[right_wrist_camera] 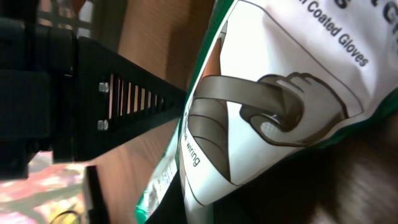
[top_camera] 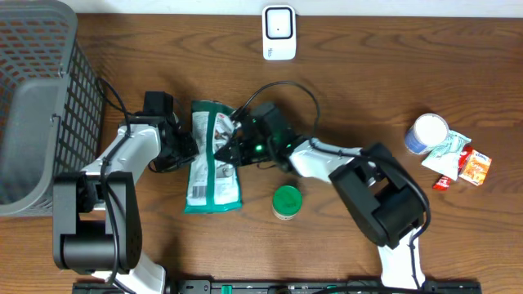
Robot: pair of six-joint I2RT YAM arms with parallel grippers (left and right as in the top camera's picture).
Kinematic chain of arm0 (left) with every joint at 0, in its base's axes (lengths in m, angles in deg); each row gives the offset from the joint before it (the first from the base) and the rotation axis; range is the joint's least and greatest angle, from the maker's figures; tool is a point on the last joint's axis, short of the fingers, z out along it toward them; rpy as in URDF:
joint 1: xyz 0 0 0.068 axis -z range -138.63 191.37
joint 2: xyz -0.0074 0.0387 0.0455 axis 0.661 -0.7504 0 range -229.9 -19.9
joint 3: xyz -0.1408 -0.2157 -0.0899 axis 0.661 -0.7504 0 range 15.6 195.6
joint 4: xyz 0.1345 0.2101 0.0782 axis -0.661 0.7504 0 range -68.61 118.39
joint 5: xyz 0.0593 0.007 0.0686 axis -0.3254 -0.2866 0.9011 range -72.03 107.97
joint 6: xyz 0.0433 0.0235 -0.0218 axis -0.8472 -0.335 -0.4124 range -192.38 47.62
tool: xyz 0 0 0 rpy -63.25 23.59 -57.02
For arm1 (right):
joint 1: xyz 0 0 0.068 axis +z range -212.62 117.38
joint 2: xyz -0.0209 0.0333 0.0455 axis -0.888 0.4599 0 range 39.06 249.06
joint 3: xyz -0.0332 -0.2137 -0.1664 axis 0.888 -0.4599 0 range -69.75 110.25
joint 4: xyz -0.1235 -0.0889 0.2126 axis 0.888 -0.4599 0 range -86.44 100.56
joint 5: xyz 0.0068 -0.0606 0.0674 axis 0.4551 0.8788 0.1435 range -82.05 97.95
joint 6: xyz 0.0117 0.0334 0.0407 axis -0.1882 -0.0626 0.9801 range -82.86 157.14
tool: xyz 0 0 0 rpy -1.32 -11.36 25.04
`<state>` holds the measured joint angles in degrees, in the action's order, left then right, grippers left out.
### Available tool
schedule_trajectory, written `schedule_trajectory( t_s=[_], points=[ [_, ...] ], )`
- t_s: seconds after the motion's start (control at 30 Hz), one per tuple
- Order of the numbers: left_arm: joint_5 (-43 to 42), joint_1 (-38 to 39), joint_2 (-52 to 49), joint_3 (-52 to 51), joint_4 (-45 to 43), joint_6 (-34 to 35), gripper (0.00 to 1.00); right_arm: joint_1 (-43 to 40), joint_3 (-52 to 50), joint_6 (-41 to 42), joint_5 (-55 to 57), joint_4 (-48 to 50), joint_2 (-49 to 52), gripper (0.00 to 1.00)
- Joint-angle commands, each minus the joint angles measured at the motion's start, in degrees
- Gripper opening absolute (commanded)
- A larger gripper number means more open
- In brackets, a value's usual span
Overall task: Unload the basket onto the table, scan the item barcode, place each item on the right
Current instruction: 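Close the right gripper on the gloves pack edge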
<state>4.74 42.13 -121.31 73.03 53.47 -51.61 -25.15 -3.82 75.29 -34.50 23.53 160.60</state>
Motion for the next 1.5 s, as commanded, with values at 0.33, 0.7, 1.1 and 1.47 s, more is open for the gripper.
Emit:
schedule_trajectory(
  t_s=[0.33, 0.7, 1.1, 1.47],
  points=[
    [10.2, -0.1, 13.5, 4.5, -2.4, -0.3, 0.32, -18.8, -0.1, 6.0, -45.8, 0.5, -5.0, 0.01],
    [10.1, -2.7, 13.5, 4.5, -6.4, -0.3, 0.51, -21.5, -0.3, 3.0, -43.4, -11.4, -17.7, 0.02],
    [10.1, -6.4, 13.5, 4.5, -8.6, -0.3, 0.75, -21.2, -0.3, -18.9, -13.0, -53.0, -37.4, 0.01],
    [10.1, -6.4, 13.5, 4.4, -8.6, -0.3, 0.79, -20.3, -0.3, -26.7, -15.6, -55.0, -37.8, 0.01]
  ],
)
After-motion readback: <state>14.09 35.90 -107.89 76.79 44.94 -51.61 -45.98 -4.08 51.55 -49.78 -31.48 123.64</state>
